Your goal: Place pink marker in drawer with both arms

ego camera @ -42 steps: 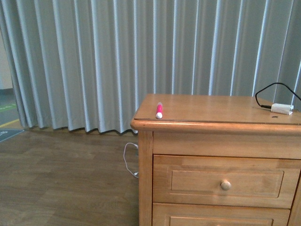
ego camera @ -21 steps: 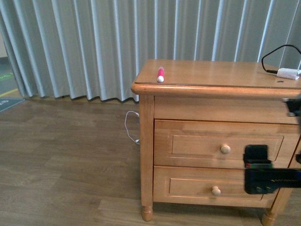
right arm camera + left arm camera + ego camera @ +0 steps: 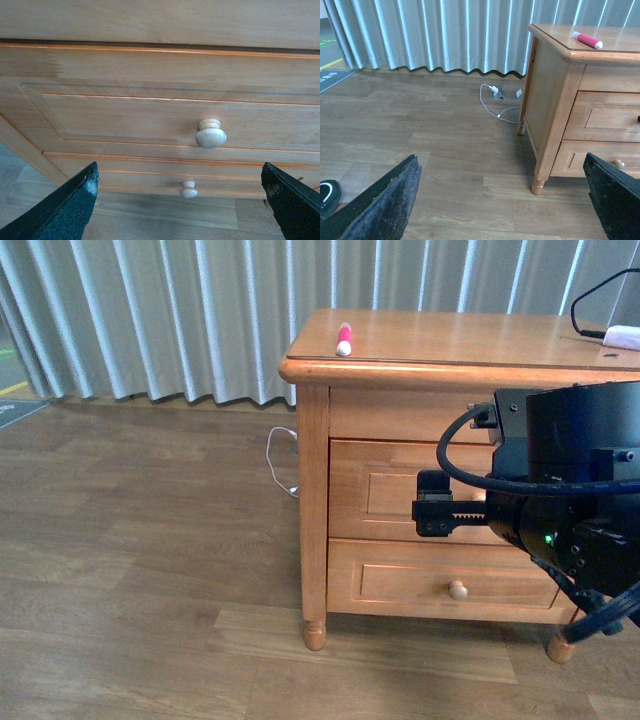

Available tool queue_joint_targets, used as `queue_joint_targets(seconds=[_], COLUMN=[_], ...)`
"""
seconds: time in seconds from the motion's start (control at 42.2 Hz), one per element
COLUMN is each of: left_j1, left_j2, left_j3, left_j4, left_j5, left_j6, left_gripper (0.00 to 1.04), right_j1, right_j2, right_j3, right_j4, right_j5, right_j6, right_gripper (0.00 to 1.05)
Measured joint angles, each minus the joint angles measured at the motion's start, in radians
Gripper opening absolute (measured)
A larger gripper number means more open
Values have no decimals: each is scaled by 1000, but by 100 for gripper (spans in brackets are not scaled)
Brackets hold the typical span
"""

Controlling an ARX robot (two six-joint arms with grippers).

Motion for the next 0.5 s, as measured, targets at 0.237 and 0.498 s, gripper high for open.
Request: queue_joint_targets(seconds=[0.237,0.498], left_j1=[0,0], left_j2=[0,0], left_j3=[0,0], left_j4=[0,0], left_j5=[0,0], left_j6=[0,0], left_gripper=[98,98], right_j1=[-23,-40], right_j2=[87,137], right_j3=[74,138], right_j4=[0,-10], right_j5=[-14,-29], right_j6=[-3,-10], right_gripper=[96,96])
